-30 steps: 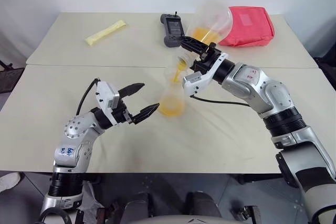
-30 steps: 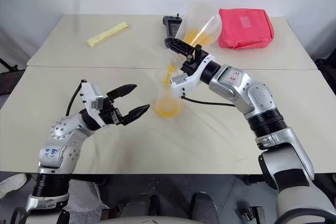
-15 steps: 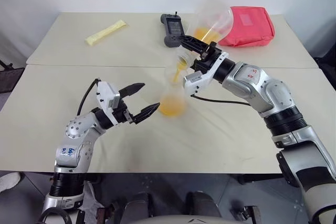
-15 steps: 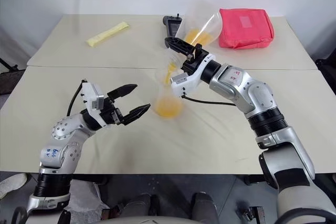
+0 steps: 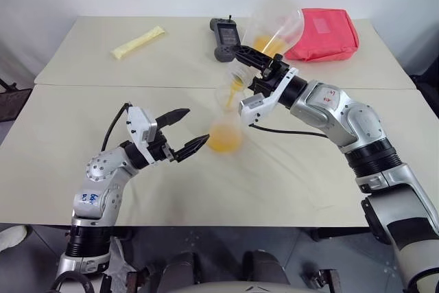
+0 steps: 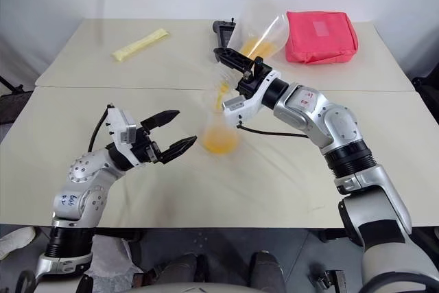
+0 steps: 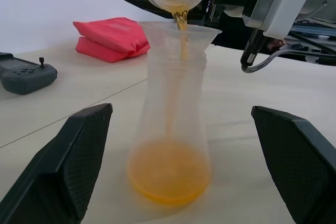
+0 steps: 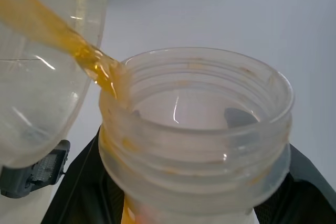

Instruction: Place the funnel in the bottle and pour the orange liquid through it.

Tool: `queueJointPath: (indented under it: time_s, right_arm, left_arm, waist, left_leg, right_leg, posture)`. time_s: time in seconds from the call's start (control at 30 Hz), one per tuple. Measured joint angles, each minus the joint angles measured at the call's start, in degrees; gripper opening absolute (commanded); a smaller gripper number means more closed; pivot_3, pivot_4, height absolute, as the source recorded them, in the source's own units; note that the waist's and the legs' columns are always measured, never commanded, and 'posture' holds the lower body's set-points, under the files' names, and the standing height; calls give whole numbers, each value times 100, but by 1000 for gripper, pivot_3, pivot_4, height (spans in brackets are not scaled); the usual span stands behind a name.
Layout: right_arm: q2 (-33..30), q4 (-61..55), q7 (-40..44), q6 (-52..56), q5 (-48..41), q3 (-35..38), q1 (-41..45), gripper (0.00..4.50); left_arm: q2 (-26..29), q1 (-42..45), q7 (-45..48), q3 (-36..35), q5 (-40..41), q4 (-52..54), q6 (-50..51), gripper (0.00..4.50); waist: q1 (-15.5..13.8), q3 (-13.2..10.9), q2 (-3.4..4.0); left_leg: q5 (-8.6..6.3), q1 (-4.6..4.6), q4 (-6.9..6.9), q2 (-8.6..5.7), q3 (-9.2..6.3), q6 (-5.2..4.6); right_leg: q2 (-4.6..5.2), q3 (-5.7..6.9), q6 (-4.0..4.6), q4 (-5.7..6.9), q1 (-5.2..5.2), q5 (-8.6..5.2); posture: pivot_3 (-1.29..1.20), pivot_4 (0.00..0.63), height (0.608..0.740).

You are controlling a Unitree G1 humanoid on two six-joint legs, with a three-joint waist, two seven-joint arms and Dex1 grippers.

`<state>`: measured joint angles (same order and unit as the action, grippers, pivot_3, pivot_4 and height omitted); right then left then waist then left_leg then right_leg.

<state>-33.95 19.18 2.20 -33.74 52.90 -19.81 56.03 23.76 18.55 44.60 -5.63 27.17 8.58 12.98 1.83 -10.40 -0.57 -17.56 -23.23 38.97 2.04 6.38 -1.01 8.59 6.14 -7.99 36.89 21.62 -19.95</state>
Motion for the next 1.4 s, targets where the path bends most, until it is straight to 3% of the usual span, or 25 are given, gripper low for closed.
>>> queueJointPath:
  time_s: [1.4]
  right_arm:
    - [0,122,-55,-4,121,-22,120,2506]
  left_arm:
    - [-80,0,-22,11,-28,0,-3,4500]
  waist:
    - [2,0,0]
  left_leg:
    - [0,0,0,0,0,0]
  right_leg:
    - [0,0,0,0,0,0]
  posture:
    - [0,150,740]
